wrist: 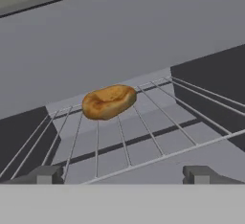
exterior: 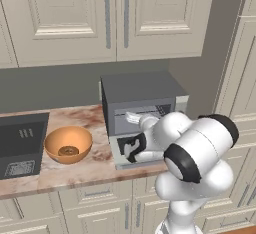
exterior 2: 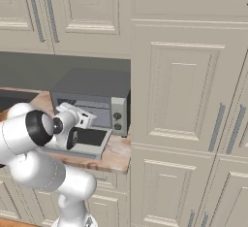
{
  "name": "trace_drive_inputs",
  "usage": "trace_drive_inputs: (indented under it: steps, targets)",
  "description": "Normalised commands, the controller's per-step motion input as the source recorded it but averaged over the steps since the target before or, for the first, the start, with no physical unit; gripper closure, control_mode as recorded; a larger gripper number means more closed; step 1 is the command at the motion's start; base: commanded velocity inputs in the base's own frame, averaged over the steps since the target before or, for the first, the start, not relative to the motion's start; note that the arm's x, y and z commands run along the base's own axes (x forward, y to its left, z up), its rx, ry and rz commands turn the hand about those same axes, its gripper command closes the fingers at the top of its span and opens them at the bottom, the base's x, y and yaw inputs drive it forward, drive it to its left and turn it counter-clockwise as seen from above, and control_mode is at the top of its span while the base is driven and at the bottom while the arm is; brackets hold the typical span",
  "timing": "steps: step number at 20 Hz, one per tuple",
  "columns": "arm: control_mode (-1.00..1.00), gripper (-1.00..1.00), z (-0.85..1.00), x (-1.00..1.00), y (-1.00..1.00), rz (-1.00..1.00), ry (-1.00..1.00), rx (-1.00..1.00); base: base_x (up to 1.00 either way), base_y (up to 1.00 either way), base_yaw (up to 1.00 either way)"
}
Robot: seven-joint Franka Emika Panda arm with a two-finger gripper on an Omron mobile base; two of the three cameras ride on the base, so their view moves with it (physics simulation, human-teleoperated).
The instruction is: Pick up the heated bread from the toaster oven and place it in the bowl. Then move the bread bowl to the dining counter.
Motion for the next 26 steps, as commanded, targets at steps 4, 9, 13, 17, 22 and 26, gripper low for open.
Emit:
trace_drive_inputs:
  steps: [4, 9, 13, 17, 22, 26]
  targets:
    - [-1.00, -1.00, 0.00, 0.14, 0.00, -0.02, 0.00, 0.00, 0.00, 0.00, 0.00]
    - [-1.00, -1.00, -0.04, 0.25, 0.00, 0.00, 0.00, 0.04, 0.00, 0.00, 0.00]
    - [-1.00, -1.00, -0.24, 0.07, -0.06, -0.02, 0.00, 0.12, 0.00, 0.00, 0.00]
    - [-1.00, -1.00, -0.13, -0.07, -0.22, -0.06, -0.01, 0.15, 0.00, 0.00, 0.00]
    - [-1.00, -1.00, 0.00, 0.07, 0.00, 0.00, 0.00, 0.05, 0.00, 0.00, 0.00]
    - [-1.00, -1.00, -0.01, 0.21, 0.00, 0.00, 0.00, 0.01, 0.00, 0.00, 0.00]
